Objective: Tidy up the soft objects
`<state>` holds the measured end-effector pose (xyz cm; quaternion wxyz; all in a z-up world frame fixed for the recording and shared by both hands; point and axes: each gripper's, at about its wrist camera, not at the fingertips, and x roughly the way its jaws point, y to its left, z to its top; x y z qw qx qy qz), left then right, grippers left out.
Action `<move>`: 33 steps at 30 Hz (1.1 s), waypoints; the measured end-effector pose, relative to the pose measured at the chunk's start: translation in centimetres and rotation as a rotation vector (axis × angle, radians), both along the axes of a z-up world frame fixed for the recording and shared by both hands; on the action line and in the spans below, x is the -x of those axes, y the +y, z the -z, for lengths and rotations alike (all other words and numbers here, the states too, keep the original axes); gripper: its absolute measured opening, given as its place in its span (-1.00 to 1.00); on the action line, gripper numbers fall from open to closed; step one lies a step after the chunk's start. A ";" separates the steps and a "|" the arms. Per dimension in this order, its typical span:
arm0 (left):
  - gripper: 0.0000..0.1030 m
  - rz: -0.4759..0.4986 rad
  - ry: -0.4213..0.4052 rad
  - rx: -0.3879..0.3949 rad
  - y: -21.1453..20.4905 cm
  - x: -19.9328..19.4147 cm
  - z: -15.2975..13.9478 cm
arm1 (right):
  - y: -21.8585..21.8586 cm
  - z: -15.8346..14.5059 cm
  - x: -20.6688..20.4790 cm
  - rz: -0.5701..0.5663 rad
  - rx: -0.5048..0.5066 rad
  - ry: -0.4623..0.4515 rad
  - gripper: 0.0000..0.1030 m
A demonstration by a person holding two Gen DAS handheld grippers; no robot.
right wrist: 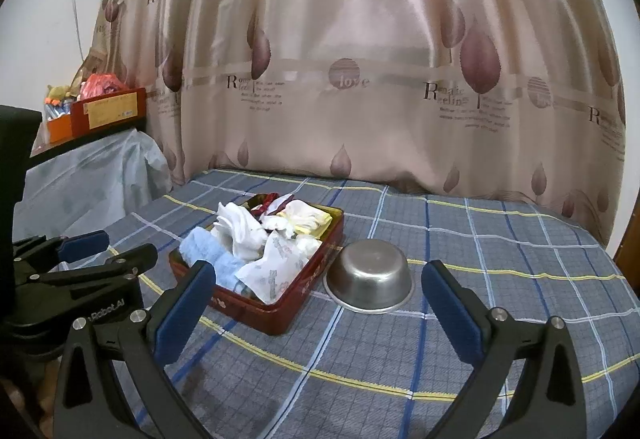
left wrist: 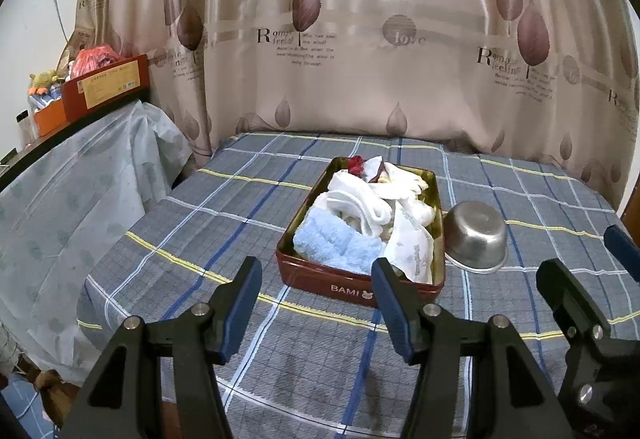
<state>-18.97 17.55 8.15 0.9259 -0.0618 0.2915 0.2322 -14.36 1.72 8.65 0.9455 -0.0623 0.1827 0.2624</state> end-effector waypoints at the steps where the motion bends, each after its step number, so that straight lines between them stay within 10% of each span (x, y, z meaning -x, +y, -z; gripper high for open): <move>1: 0.13 0.001 0.002 0.000 0.0 -0.1 0.1 | 0.1 0.0 0.0 0.000 0.001 0.001 0.98; 33: 0.13 0.021 0.018 0.004 0.4 -0.4 0.7 | 0.3 0.0 0.1 0.001 0.001 0.003 0.99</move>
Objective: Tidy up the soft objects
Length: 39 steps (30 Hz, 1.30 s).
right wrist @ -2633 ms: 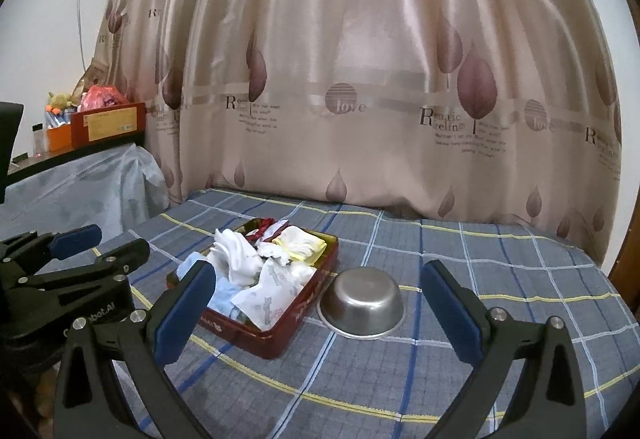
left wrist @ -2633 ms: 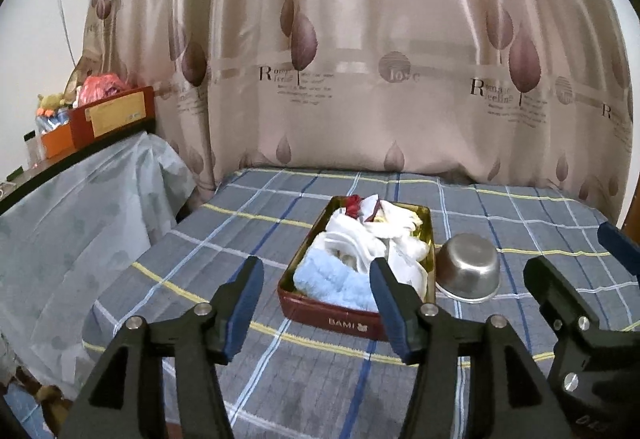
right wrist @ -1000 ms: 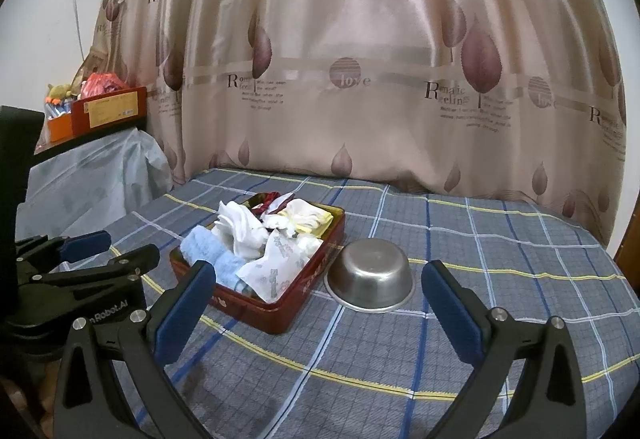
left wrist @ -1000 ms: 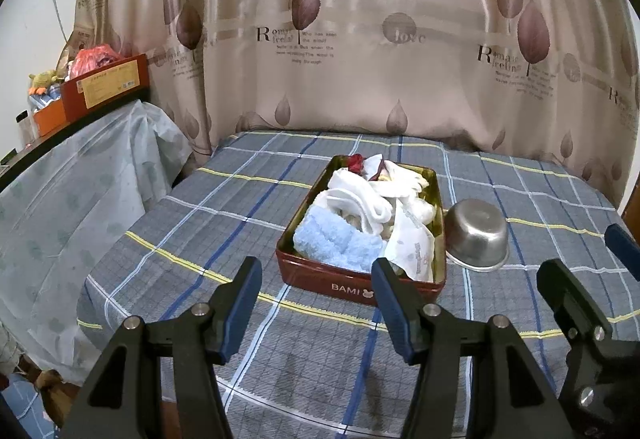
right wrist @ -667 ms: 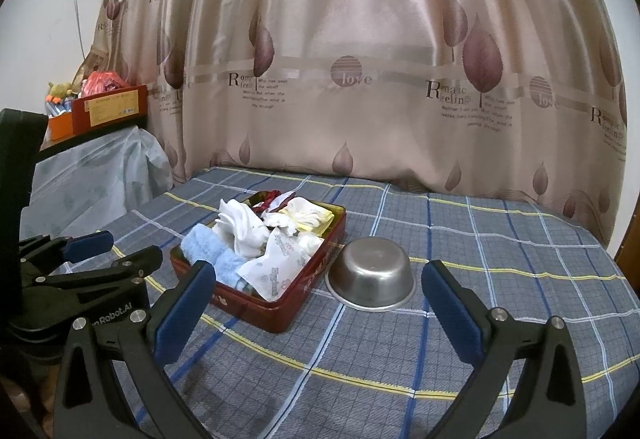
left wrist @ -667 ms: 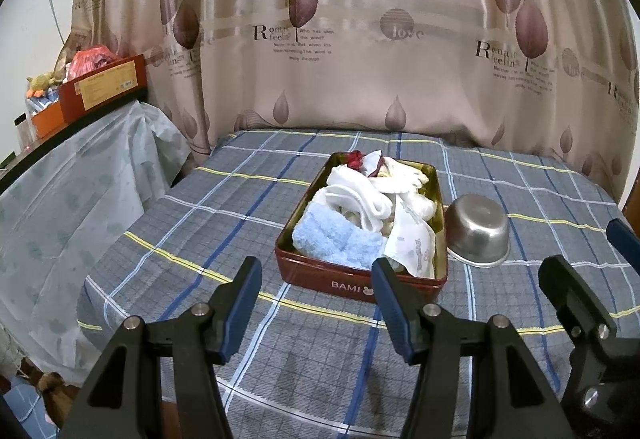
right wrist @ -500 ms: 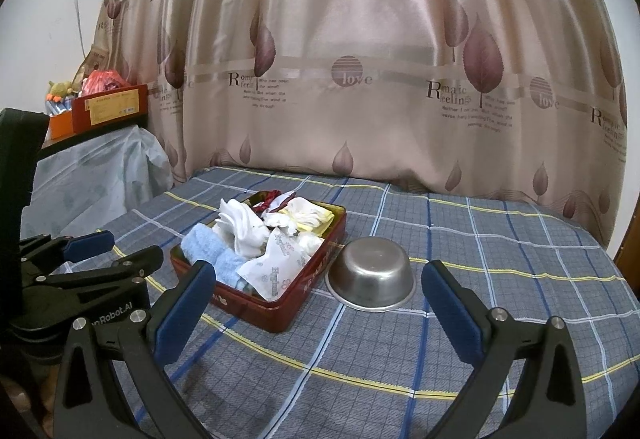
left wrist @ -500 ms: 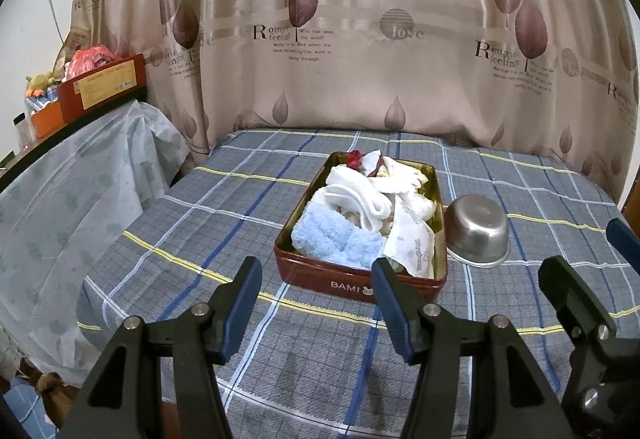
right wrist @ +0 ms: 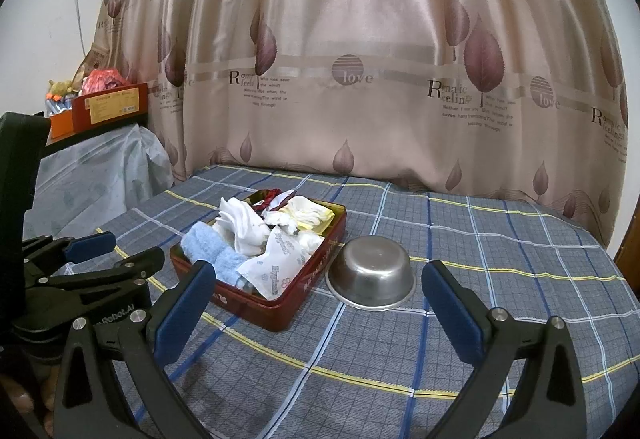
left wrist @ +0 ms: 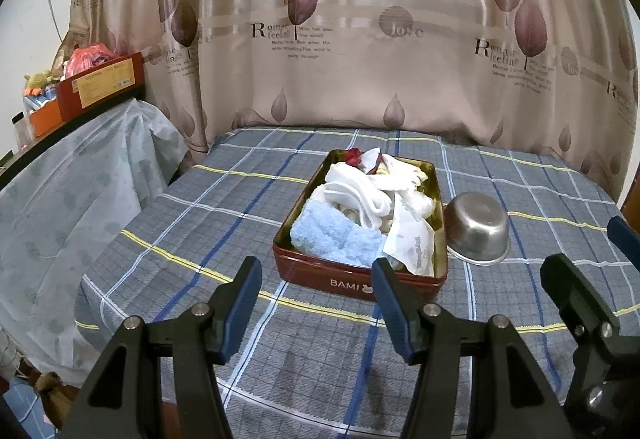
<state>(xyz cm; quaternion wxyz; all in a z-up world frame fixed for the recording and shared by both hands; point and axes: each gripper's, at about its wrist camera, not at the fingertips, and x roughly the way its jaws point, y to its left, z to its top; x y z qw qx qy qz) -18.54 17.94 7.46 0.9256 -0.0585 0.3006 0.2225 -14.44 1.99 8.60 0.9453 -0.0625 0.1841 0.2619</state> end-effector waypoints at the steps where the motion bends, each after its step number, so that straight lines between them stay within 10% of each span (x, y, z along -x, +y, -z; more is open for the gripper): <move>1: 0.13 0.000 0.000 0.001 0.0 0.0 0.0 | 0.0 0.0 0.0 0.001 0.000 -0.001 0.99; 39: 0.13 0.017 0.013 -0.001 -0.1 -0.4 1.1 | 0.1 0.0 0.0 0.000 0.003 0.001 0.99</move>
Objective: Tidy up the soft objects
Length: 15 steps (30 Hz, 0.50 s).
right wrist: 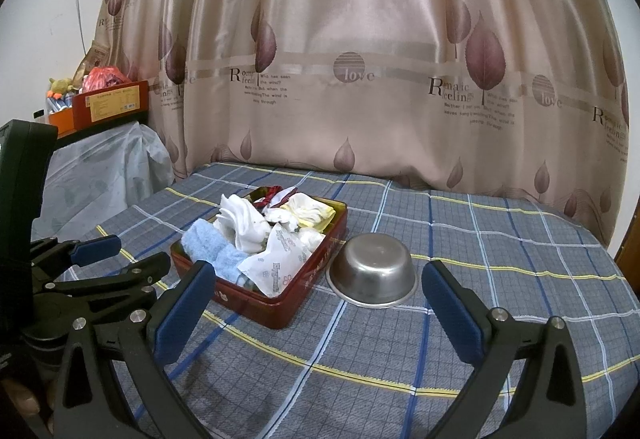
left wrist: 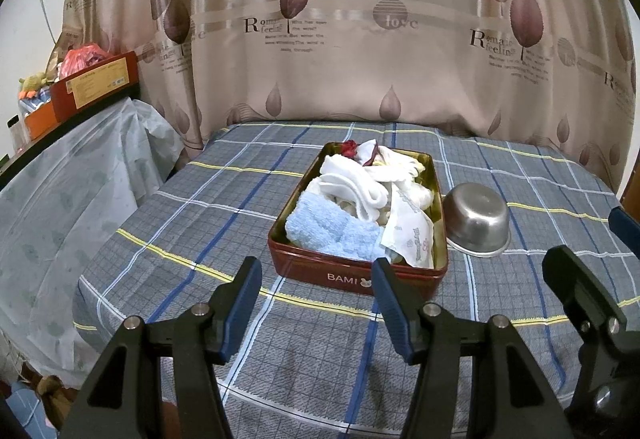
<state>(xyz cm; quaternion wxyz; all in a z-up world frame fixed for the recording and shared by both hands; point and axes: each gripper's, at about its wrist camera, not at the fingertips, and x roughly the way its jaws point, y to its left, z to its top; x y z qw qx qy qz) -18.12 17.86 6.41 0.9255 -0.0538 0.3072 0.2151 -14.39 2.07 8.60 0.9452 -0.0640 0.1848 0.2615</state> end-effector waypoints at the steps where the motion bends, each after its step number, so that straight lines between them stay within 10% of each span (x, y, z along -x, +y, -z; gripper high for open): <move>1: 0.13 0.000 0.000 0.000 0.0 0.0 0.0 | 0.0 0.0 0.0 -0.001 0.001 0.002 0.99; 15: 0.13 0.000 0.001 -0.001 -0.1 0.0 0.0 | 0.1 0.0 0.1 -0.001 0.002 0.001 0.99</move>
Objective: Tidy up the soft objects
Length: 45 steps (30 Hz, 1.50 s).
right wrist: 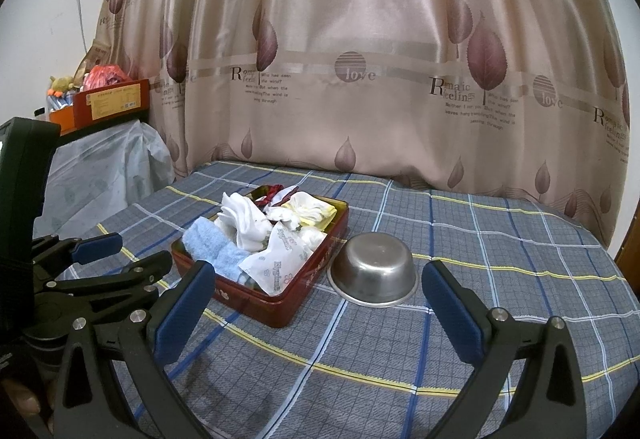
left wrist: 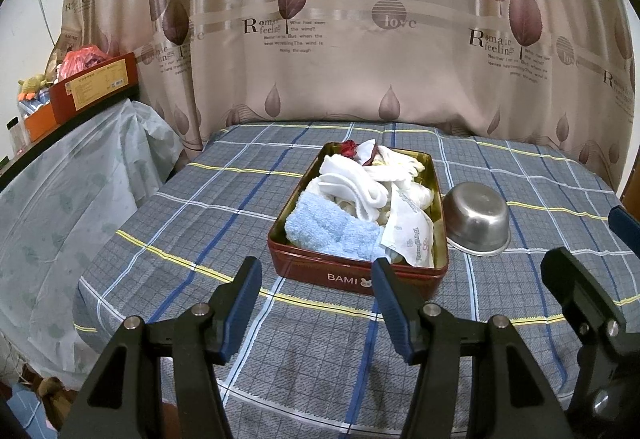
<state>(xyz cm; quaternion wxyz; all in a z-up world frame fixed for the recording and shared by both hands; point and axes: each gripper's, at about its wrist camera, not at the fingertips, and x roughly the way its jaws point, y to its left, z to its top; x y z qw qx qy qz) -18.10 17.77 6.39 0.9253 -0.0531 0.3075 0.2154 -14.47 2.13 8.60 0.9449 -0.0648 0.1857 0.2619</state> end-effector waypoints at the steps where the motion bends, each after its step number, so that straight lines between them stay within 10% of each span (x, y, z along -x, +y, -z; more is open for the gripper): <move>1: 0.13 0.003 0.000 0.000 0.0 0.0 0.0 | 0.0 0.0 0.0 0.000 -0.001 -0.001 0.99; 45: 0.16 0.018 0.029 0.007 0.7 -0.2 0.3 | -1.0 0.2 -0.3 0.015 0.016 -0.002 0.99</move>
